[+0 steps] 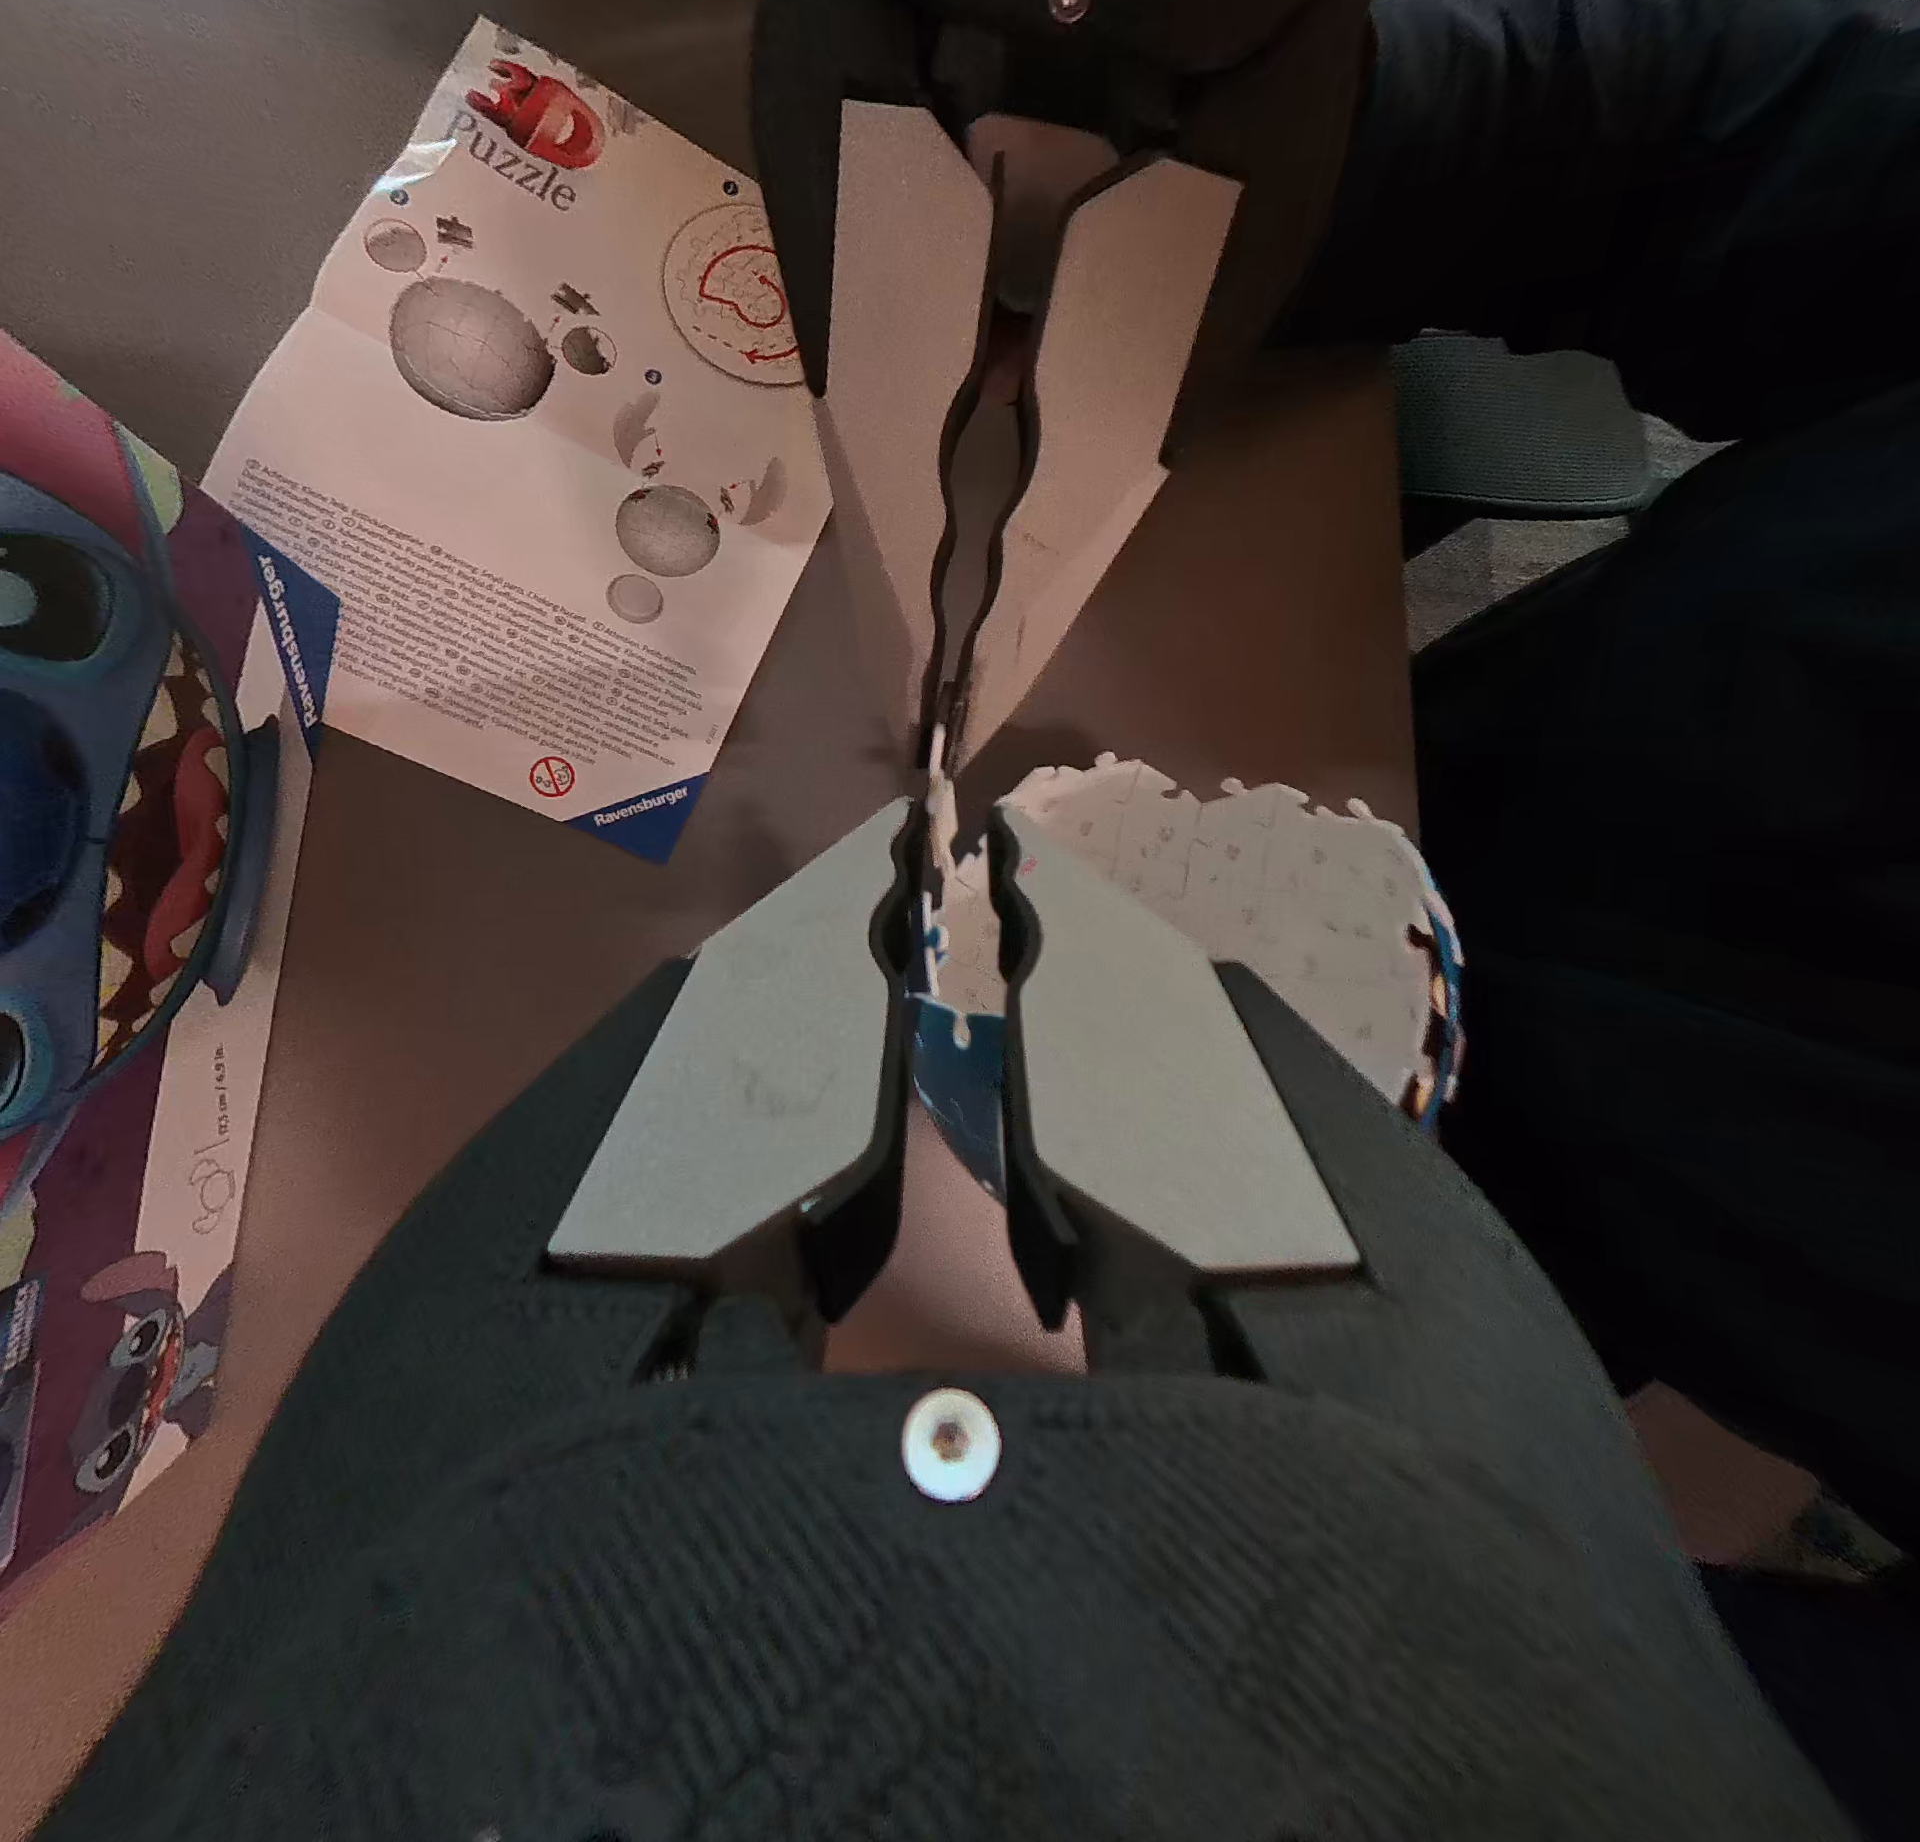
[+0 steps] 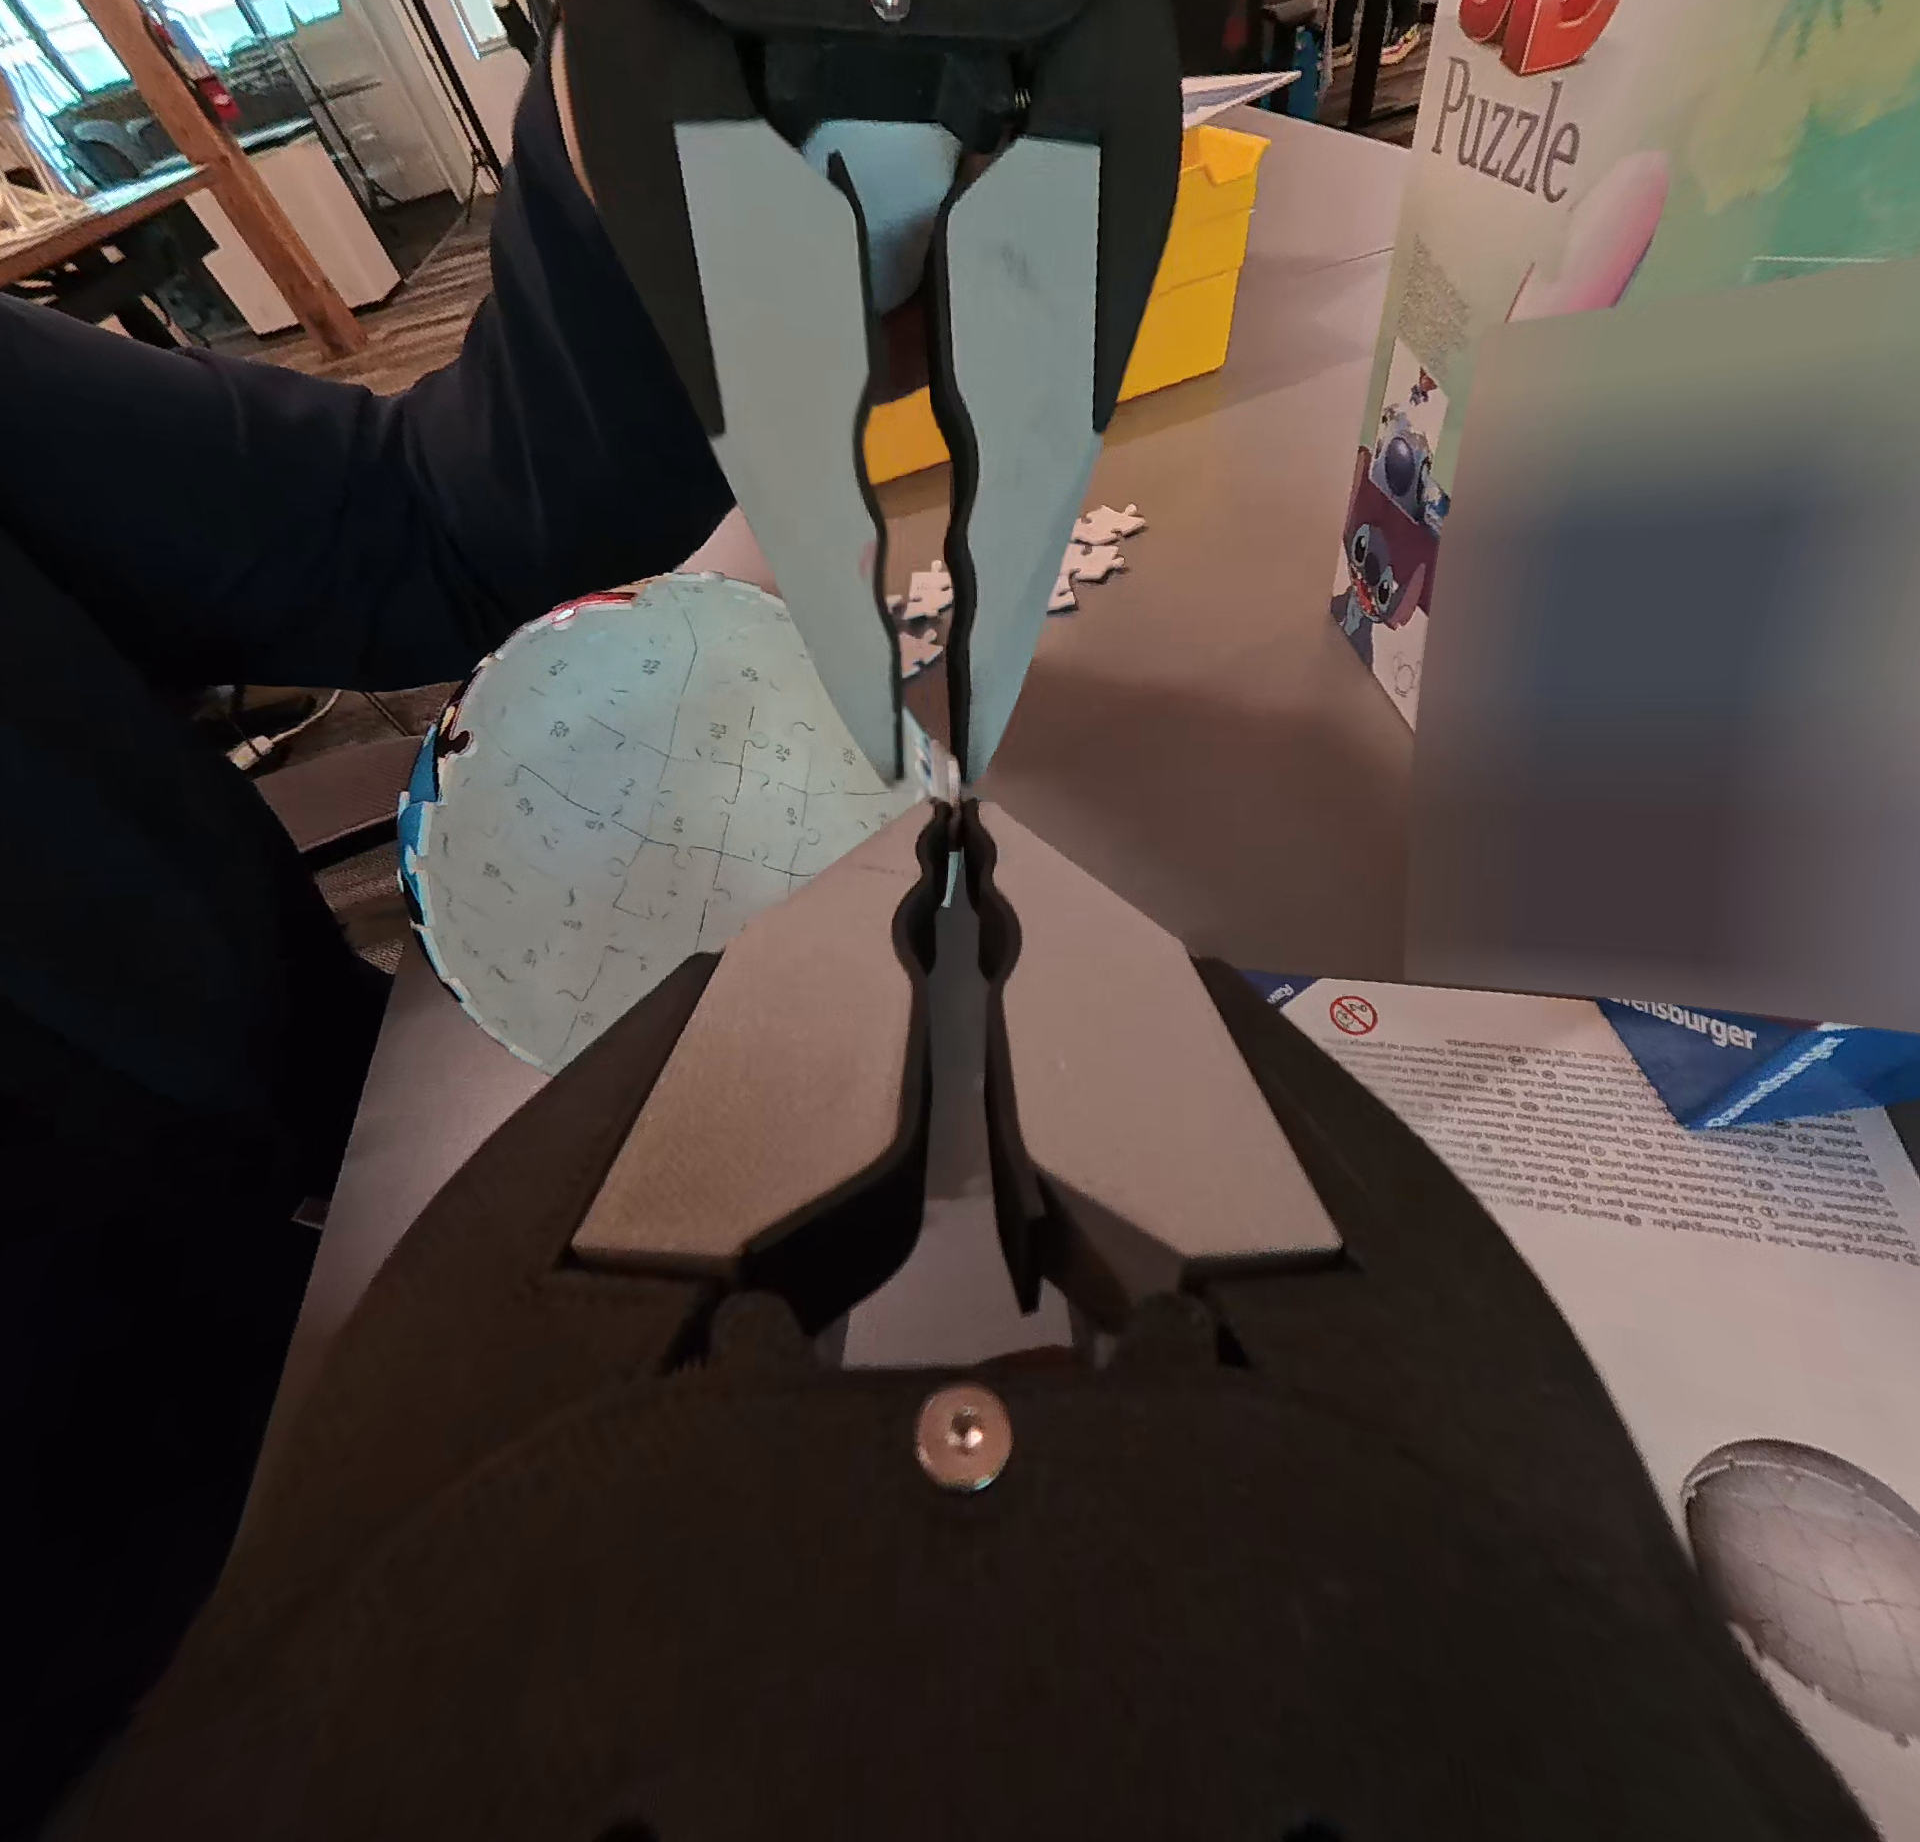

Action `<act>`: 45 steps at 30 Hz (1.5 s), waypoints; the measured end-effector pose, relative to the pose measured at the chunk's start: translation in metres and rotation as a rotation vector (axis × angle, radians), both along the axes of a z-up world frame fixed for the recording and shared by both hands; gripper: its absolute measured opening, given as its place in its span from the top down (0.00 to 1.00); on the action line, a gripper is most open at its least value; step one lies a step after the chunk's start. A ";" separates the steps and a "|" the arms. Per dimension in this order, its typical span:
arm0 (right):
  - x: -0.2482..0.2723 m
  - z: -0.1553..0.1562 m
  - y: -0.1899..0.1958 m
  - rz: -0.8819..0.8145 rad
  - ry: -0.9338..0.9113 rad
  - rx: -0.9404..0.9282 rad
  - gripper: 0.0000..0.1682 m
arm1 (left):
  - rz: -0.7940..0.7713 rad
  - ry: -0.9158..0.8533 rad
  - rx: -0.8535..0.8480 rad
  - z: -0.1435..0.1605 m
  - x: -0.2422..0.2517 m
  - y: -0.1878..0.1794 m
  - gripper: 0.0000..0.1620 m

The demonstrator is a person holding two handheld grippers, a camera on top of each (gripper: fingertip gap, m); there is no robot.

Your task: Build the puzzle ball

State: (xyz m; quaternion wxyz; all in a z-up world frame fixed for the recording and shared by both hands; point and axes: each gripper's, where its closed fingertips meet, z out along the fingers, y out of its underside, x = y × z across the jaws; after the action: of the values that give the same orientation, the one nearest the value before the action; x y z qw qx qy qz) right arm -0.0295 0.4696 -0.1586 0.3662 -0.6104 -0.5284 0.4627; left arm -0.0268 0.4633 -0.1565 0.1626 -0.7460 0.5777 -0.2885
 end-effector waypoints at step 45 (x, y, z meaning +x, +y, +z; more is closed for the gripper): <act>-0.026 -0.051 -0.017 -0.162 -0.292 -0.028 1.00 | 0.173 0.021 -0.077 0.000 -0.026 0.005 0.64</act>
State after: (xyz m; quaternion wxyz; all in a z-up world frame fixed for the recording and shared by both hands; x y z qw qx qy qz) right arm -0.0554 0.4525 -0.2092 0.3133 -0.7167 -0.5185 0.3455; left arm -0.0523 0.4684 -0.1563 0.1519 -0.8018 0.5014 -0.2874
